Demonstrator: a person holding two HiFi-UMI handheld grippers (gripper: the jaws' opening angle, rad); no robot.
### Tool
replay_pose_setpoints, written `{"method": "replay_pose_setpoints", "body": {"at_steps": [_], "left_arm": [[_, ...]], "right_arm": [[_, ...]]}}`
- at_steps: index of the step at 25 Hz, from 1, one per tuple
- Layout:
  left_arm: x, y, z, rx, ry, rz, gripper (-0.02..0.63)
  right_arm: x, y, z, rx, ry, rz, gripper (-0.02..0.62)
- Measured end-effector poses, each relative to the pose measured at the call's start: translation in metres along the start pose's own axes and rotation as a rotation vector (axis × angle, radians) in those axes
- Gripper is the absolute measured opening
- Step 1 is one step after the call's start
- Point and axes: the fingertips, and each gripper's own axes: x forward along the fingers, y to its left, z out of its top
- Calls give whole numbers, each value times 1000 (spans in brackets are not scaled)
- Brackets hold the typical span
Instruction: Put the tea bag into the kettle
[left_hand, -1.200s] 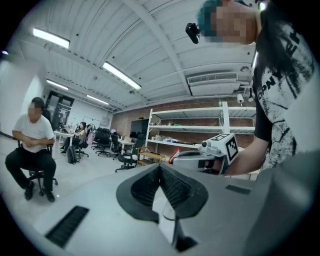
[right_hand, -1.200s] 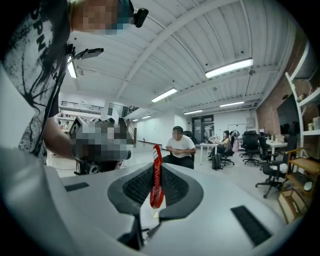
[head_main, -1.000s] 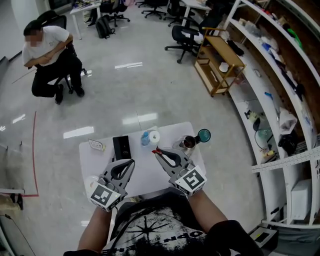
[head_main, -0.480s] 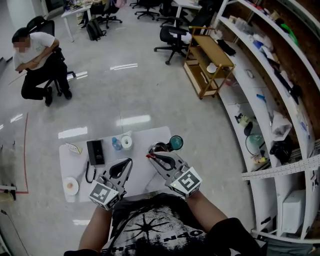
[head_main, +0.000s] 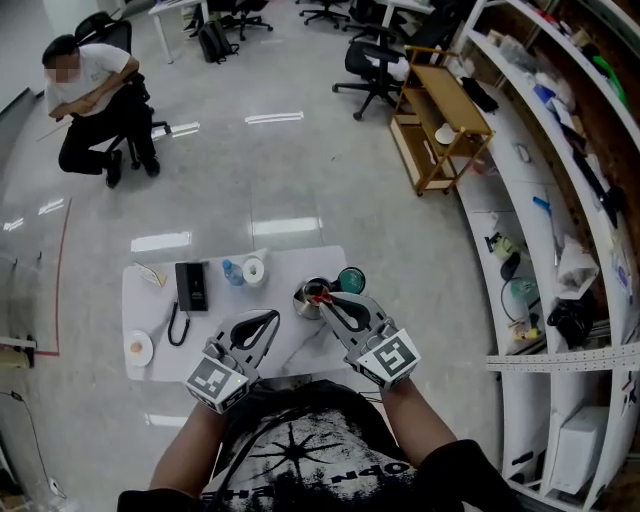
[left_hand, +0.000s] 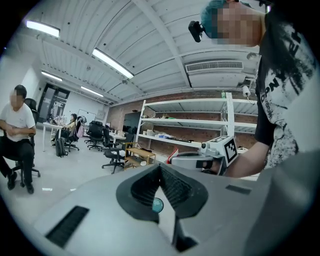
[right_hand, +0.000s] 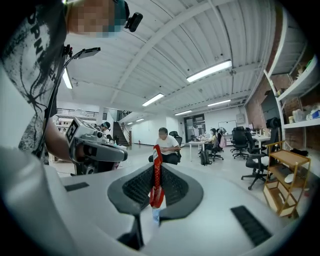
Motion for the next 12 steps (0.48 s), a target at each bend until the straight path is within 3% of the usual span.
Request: {"method": "replay_pose_setpoints", "body": {"at_steps": [12], "left_arm": [[26, 0, -16, 8, 20, -9, 6]], "right_arm": [[4, -26, -73, 15, 192, -19, 41]]}}
